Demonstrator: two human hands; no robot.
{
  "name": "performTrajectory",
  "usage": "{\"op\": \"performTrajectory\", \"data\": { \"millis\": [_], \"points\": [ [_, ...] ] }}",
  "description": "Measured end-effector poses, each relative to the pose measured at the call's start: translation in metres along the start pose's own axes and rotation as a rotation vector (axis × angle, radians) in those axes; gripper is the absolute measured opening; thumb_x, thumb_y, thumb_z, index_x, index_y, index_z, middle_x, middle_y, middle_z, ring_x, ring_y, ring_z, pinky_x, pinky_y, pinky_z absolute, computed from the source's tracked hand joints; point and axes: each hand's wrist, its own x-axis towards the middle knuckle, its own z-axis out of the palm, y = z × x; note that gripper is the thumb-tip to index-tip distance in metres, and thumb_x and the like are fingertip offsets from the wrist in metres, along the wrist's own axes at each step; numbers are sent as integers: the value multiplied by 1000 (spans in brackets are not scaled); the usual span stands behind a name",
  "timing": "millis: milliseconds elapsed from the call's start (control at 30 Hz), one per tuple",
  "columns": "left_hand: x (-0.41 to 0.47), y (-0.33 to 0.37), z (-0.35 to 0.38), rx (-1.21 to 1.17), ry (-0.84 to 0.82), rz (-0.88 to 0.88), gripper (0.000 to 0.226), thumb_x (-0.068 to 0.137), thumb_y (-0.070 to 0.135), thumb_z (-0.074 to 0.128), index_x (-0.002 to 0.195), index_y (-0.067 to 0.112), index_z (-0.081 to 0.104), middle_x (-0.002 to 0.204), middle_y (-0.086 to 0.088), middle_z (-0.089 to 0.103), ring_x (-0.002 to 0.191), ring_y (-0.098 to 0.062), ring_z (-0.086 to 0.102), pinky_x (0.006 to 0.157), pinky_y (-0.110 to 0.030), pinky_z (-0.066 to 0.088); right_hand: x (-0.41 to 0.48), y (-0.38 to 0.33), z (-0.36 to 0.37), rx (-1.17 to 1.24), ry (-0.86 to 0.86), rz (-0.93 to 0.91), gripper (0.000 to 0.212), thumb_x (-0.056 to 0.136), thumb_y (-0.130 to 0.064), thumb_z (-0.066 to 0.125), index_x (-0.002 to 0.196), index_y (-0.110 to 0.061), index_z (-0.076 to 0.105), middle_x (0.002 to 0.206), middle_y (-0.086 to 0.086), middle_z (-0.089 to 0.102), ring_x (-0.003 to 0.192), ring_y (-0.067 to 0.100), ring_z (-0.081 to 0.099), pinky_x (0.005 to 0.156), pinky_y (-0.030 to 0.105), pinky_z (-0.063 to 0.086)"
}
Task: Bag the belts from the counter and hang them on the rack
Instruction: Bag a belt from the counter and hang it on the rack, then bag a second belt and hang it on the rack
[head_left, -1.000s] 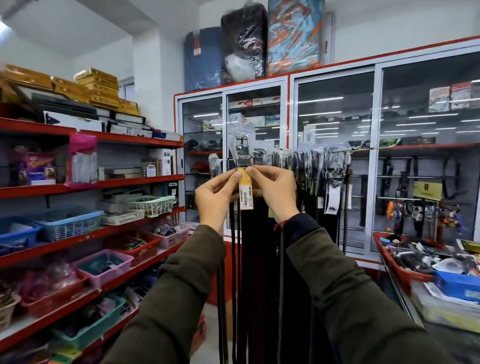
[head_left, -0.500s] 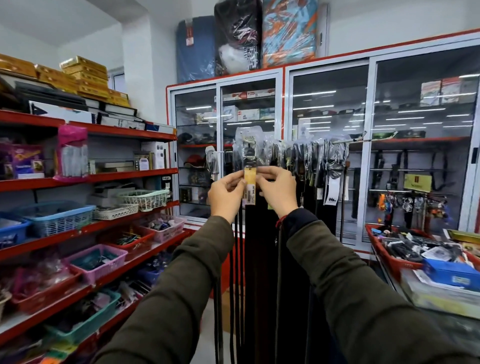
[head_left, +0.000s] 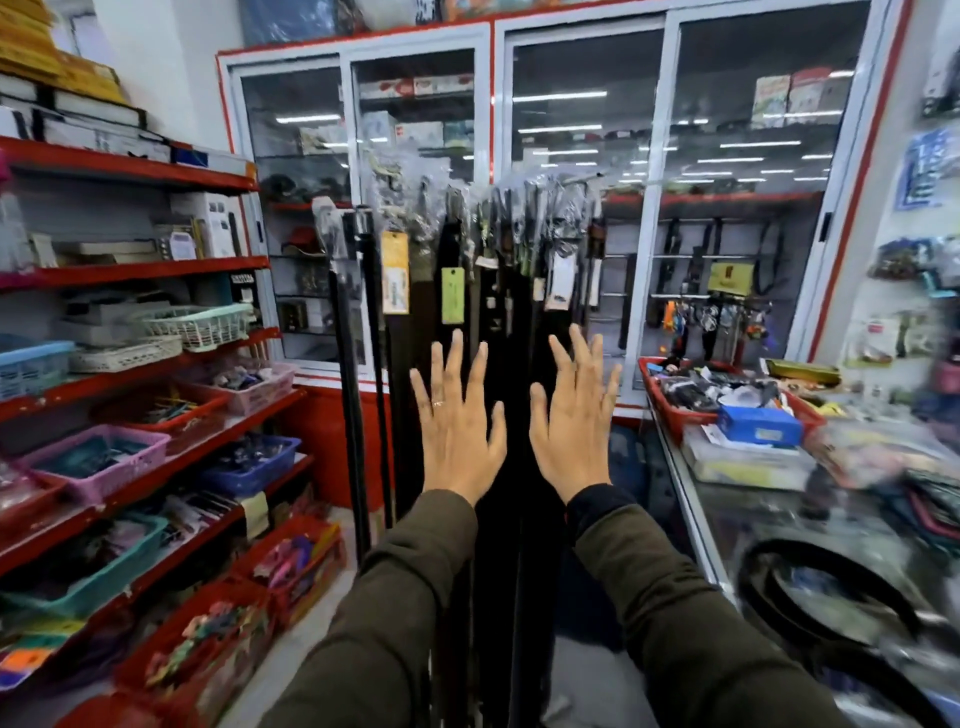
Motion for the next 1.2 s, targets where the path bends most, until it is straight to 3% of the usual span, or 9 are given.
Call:
{"op": "performTrajectory", "data": {
  "millis": [267,567,767,867,1000,1100,1200],
  "points": [
    [-97,70,73,-92,-255,-30,69,97,31,50,158,19,21,170,-8,4,158,-30,-3,127,-54,1,-111,108,-44,-248,-143,229,54,101,-34,36,152,-15,36,169,7,18,158,30,6,126,55,0],
    [-175,155,121,-217,-523,105,61,103,32,42,159,21,20,171,-6,3,158,-29,-3,127,-55,1,-220,187,-112,-459,-268,549,57,100,-40,37,151,-14,38,168,11,19,157,35,8,124,60,5],
    [-218,212,147,-398,-782,296,62,104,29,41,160,21,16,171,-1,7,158,-22,-6,128,-49,-3,-265,214,-166,-479,-215,1018,69,97,-33,51,156,-7,25,168,19,7,152,42,15,120,57,16],
    [-232,245,155,-456,-981,456,57,105,30,38,158,16,22,167,-3,24,158,-21,7,128,-44,-5,-279,228,-194,-394,-85,1322,75,97,-33,50,156,1,17,164,27,9,149,46,18,118,55,20],
    [-246,283,165,-352,-1221,615,49,104,35,39,146,10,45,155,-11,46,151,-31,28,127,-47,3,-303,256,-214,-117,56,1501,63,95,-22,43,144,16,31,146,39,40,136,51,41,112,48,32],
    [-254,299,173,-186,-1187,704,50,99,48,45,130,13,60,134,-11,63,133,-35,47,123,-52,14,-307,270,-224,205,81,1578,45,94,-12,50,131,13,48,124,34,57,121,47,58,104,47,48],
    [-254,306,173,-137,-1145,714,44,99,47,46,121,15,65,121,-11,70,119,-35,58,118,-48,26,-305,272,-228,490,183,1651,15,98,3,45,99,9,59,98,31,64,76,32,73,74,37,63]
  ]
}}
